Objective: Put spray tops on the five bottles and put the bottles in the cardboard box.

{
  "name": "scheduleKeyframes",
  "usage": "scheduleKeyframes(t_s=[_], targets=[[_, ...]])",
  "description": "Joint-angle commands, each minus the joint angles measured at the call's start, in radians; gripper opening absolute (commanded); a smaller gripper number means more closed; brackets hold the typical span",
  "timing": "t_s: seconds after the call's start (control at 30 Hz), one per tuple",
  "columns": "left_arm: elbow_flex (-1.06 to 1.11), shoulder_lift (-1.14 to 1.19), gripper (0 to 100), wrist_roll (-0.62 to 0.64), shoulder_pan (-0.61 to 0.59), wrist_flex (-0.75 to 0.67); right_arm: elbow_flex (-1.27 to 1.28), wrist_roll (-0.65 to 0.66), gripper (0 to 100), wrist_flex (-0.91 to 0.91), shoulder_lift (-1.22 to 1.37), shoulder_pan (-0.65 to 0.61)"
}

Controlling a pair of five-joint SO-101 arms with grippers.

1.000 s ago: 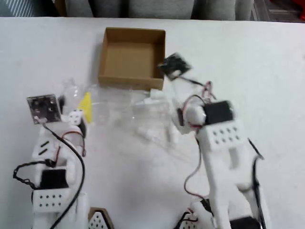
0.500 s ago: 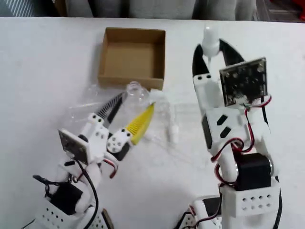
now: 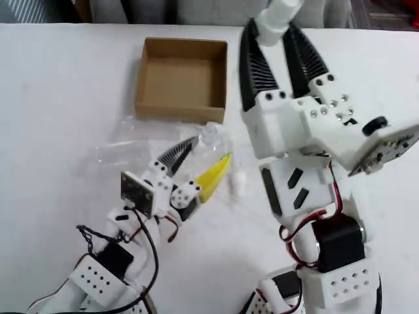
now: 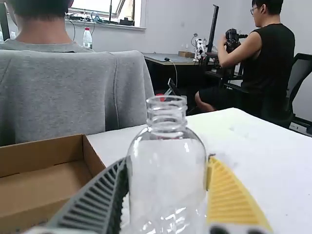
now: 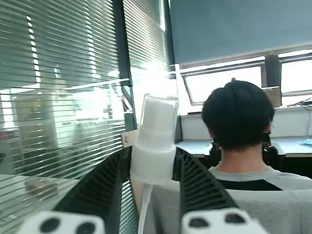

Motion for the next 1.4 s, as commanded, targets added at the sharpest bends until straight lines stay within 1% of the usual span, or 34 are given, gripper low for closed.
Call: scheduleKeyframes(t_s=[0.0,0.17,0.33,0.47,0.63,0.8,0.97,1.07,1.37], targets=[[0.029,-0.025,6,0.009,0.01,-0.037,-0.034,-0.005,1.5,-0.019,0.002,-0.071],[0.081,-0.085,6,0.008,0.004,-0.037,0.077,-0.009,1.5,-0.019,-0.002,-0.088],[0.083,-0.122,6,0.009,-0.058,-0.032,0.221,-0.011,1.5,-0.021,-0.09,-0.09],[0.083,-0.122,6,0.009,-0.067,-0.023,0.292,-0.011,1.5,-0.019,-0.14,-0.091],[0.083,-0.122,6,0.009,-0.059,0.028,0.295,-0.011,1.5,-0.019,-0.154,-0.091],[0.083,-0.122,6,0.009,-0.059,0.032,0.25,-0.011,1.5,0.012,-0.15,-0.093],[0.083,-0.122,6,0.009,-0.059,0.032,0.259,-0.011,1.5,0.059,-0.147,-0.179],[0.083,-0.122,6,0.009,-0.059,0.032,0.295,-0.011,1.5,0.047,-0.147,-0.214],[0.083,-0.122,6,0.009,-0.059,0.032,0.327,-0.009,1.5,0.021,-0.147,-0.18]])
